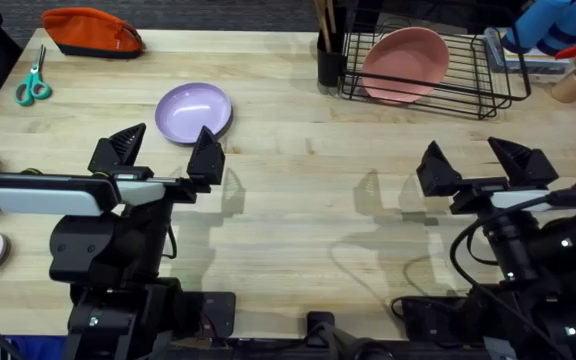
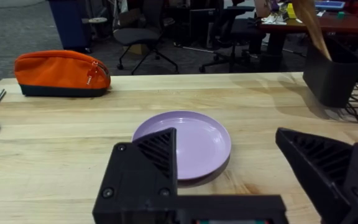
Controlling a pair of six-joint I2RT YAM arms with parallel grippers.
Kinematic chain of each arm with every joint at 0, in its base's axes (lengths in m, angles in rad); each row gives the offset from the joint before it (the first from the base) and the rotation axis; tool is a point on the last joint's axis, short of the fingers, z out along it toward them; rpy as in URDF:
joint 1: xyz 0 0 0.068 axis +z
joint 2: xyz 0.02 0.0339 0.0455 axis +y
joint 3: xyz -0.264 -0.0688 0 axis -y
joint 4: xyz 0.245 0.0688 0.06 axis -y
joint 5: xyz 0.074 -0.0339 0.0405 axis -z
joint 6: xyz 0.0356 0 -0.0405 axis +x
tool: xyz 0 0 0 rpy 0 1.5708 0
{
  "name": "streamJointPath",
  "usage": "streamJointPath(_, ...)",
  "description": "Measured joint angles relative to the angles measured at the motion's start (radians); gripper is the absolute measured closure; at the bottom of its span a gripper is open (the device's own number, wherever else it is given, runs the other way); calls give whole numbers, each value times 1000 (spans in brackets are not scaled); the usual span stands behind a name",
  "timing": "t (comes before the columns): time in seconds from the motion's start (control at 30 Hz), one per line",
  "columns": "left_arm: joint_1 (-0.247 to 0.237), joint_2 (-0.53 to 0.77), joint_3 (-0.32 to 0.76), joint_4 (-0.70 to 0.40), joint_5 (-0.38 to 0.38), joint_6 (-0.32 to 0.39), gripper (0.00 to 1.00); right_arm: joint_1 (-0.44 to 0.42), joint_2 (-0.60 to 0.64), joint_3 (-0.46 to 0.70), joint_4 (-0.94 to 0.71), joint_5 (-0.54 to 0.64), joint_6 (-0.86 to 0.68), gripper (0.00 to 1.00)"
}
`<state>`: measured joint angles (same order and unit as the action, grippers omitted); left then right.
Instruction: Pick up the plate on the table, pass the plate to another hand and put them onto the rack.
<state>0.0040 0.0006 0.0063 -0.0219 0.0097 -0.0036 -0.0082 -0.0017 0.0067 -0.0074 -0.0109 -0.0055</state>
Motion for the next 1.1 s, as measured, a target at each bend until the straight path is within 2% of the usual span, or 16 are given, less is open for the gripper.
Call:
streamJointPath(0.47,0,0,1,-2,0,16,10,-2,1,3,-15,8,-2,3)
streamJointPath(0.63,9,13,53,-86,-32,20,8,-2,1,60,-133,12,-2,4)
streamJointPath(0.8,55,121,209,-103,-56,23,7,-2,23,178,-268,29,-2,5)
streamJointPath(1.0,92,375,445,-113,-55,23,6,-2,143,383,-304,48,-2,5)
streamJointPath(1.03,93,526,584,-166,-42,24,6,-2,247,490,-338,49,-2,5)
streamJointPath(1.07,93,569,627,-191,-34,23,6,-2,289,528,-345,49,-2,5)
streamJointPath(1.1,93,709,772,-279,-10,23,6,-2,412,642,-363,49,-2,5)
